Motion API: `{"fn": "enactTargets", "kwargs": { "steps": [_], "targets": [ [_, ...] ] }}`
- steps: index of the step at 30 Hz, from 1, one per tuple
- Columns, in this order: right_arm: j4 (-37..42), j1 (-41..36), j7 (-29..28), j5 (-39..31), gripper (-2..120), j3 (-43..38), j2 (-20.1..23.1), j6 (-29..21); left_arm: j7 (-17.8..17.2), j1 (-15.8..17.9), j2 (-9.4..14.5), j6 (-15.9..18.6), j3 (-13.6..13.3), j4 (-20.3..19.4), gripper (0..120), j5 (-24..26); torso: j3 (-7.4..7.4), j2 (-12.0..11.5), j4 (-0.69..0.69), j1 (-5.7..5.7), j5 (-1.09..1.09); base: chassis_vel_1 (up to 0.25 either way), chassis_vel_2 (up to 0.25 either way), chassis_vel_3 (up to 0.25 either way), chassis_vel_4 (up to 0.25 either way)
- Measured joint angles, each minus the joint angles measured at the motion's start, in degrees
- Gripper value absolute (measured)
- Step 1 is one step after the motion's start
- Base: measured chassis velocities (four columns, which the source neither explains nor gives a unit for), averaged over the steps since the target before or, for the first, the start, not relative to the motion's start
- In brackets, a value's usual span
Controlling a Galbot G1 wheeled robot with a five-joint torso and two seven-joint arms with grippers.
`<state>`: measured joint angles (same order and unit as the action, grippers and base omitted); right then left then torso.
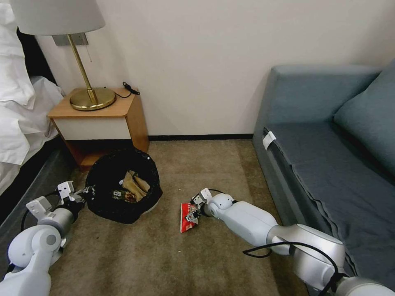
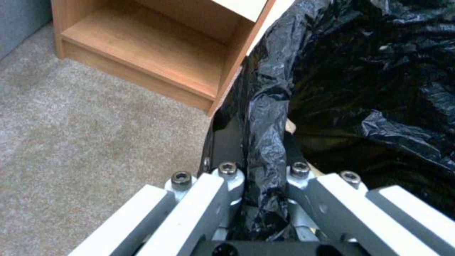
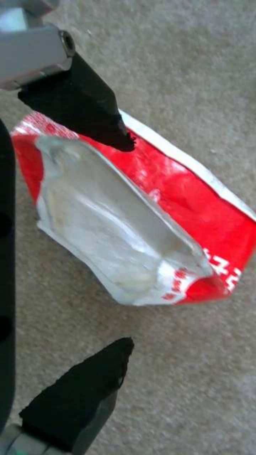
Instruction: Pick up the trash bin, then pick up the garbage on the floor and place it into the trash bin.
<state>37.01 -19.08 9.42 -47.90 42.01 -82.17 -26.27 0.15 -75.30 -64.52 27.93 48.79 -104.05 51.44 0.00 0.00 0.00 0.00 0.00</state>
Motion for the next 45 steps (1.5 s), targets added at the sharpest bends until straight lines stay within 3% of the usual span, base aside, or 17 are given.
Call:
{"fn": "enactTargets", "kwargs": {
  "steps": [6,12,14,28,30,45],
  "targets": [
    [-1.88,-0.19,0.88,1.16,94,-0.38,-0.62,1.92,0.23,0.01,0.19,-0.3,-0.03,0.37,3,0.04,0.0,0.0,0.0,0.0,0.0,0.0,0.0,0.0,0.0],
    [-2.65,-0.4,1.3,1.6,75,-0.4,-1.02,2.76,0.44,-0.02,0.38,-0.58,0.1,0.68,3,0.1,0.0,0.0,0.0,0.0,0.0,0.0,0.0,0.0,0.0],
    [-3.1,-0.42,1.38,1.69,62,-0.4,-1.32,3.19,0.63,-0.21,0.41,-0.74,0.23,0.79,3,0.11,0.0,0.0,0.0,0.0,0.0,0.0,0.0,0.0,0.0],
    [-2.15,-0.85,1.0,2.13,16,-0.65,-0.38,3.77,0.7,-0.29,0.1,-0.77,0.35,0.62,3,-0.01,0.0,0.0,0.0,0.0,0.0,0.0,0.0,0.0,0.0],
    [-1.1,-0.85,0.24,2.22,3,-0.97,0.31,3.81,0.7,-0.3,-0.04,-0.77,0.29,0.48,3,-0.12,0.0,0.0,0.0,0.0,0.0,0.0,0.0,0.0,0.0],
    [8.57,0.89,-5.93,1.9,0,-4.28,7.17,4.6,0.12,-0.23,-0.63,0.05,-0.69,-0.11,3,-0.31,0.0,0.0,0.0,0.0,0.01,0.0,0.0,0.0,0.0]
  ]
}}
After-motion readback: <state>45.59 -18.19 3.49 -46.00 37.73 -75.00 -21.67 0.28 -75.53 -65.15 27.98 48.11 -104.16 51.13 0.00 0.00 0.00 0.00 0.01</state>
